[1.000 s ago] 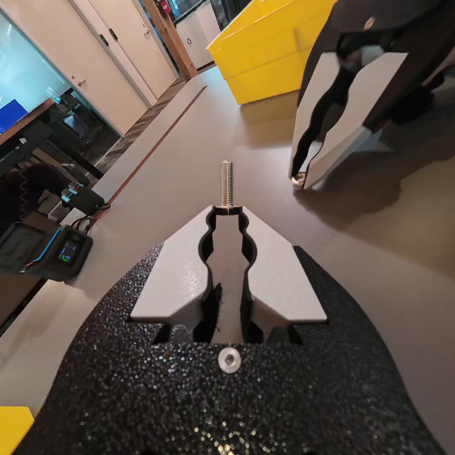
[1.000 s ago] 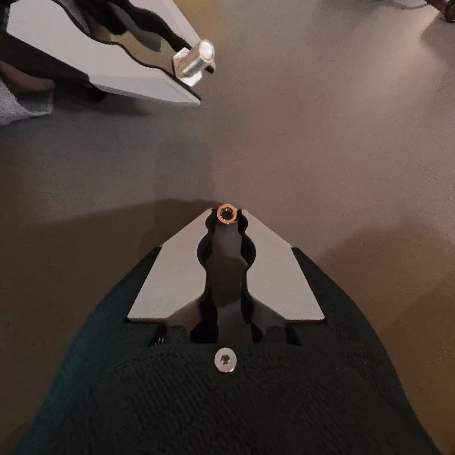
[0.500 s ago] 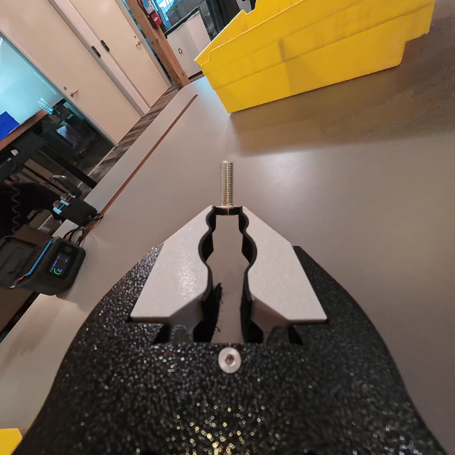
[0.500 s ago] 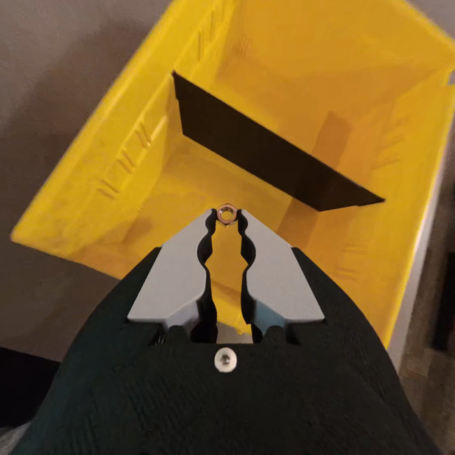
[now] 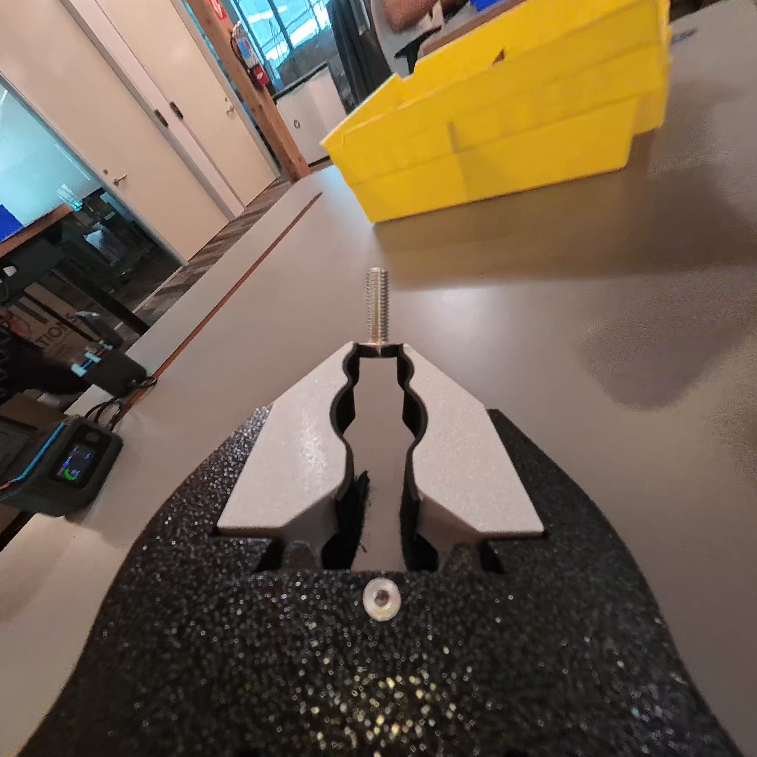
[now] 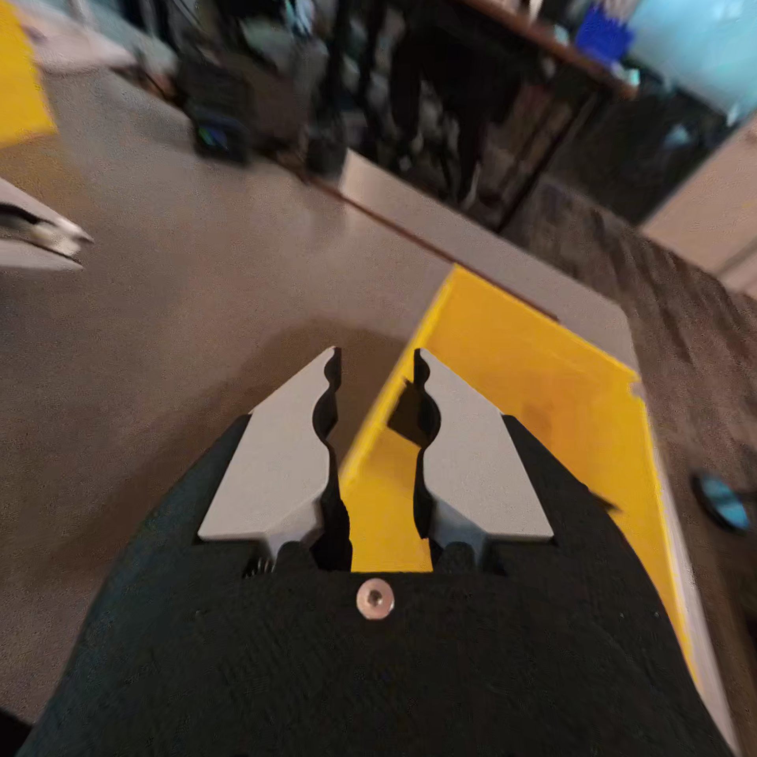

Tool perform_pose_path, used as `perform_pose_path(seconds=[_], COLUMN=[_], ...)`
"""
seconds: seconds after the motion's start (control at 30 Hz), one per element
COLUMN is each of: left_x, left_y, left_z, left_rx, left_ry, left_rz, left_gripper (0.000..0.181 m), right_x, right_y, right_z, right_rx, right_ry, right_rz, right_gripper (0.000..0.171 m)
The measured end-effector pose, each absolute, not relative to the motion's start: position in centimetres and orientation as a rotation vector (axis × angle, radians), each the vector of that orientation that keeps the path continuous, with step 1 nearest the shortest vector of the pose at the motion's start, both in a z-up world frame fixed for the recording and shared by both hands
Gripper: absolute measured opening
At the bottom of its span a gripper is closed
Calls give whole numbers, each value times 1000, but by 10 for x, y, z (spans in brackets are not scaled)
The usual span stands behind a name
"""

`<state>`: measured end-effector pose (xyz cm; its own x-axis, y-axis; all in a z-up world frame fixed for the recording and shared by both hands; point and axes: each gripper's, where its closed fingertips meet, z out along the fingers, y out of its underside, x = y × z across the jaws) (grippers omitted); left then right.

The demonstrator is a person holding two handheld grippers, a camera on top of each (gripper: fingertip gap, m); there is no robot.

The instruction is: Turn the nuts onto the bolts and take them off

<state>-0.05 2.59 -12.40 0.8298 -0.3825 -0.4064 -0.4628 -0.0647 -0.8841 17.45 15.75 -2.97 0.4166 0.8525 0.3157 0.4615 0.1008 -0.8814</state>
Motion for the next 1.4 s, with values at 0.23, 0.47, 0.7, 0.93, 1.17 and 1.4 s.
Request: perform_pose_path(seconds=[0.23, 0.47, 0.7, 0.93, 1.17, 1.4], left_x=[14, 26, 32, 36, 33, 32], left_y=[20, 17, 11, 16, 17, 17], left_z=[-104, -107, -101, -117, -118, -118], left_rx=[-1570, -1561, -1519, -1591, -1594, -1595], left_ry=[617, 677, 685, 758, 752, 748], left_rz=[-85, -113, -212, -130, -122, -116], left_gripper=[15, 16, 10, 0, 0, 0], right_x=[36, 3, 51, 142, 173, 174], right_y=[36, 11, 106, 282, 312, 325], right_z=[-56, -71, -31, -72, -168, -144], right_rx=[-1291, -1312, -1367, -2047, -2492, -2434], right_ry=[-1120, -1053, -1142, -1224, -1623, -1404], right_rz=[1171, 1478, 931, 318, 7, -75], right_gripper=[40, 8, 8, 8, 8, 23])
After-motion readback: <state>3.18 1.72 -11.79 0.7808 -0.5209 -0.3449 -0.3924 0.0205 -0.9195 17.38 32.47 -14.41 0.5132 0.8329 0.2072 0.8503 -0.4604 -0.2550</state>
